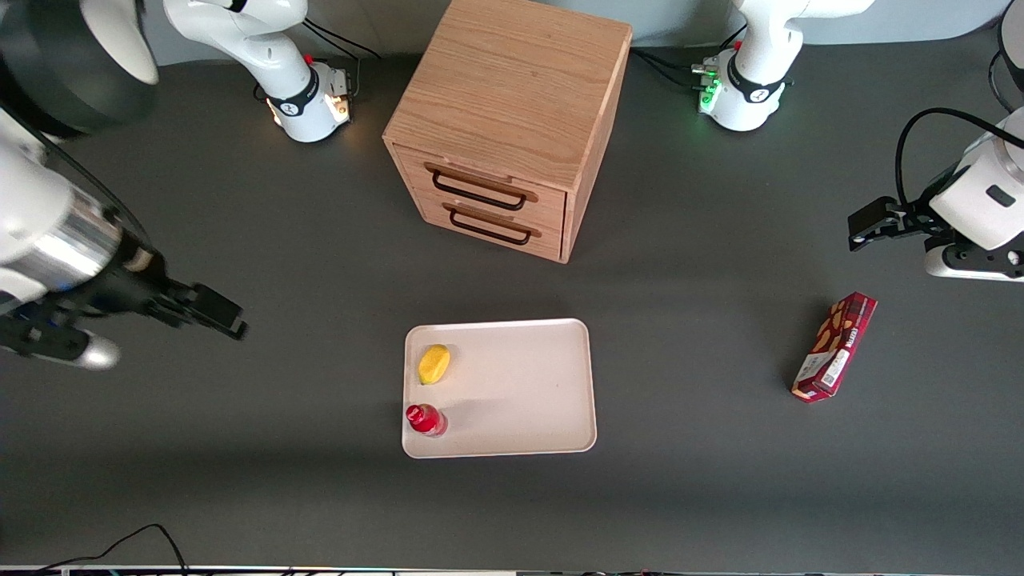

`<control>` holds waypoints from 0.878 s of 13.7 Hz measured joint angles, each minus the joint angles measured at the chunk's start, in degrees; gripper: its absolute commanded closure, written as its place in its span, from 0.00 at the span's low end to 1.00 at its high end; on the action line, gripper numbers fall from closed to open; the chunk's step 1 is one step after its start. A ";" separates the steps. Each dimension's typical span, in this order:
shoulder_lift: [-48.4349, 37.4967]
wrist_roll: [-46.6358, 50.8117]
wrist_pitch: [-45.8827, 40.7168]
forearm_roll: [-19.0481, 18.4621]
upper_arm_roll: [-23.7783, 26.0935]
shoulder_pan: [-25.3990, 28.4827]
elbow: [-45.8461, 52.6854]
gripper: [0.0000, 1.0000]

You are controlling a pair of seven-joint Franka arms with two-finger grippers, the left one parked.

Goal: Place coke bottle on tray

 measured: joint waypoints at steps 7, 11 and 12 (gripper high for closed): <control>-27.84 -3.19 5.01 -0.08 0.20 -4.73 -31.86 0.00; -37.82 -3.42 9.61 -0.12 0.42 -4.73 -44.59 0.00; -38.23 -4.61 9.82 -0.17 0.44 -4.73 -45.11 0.00</control>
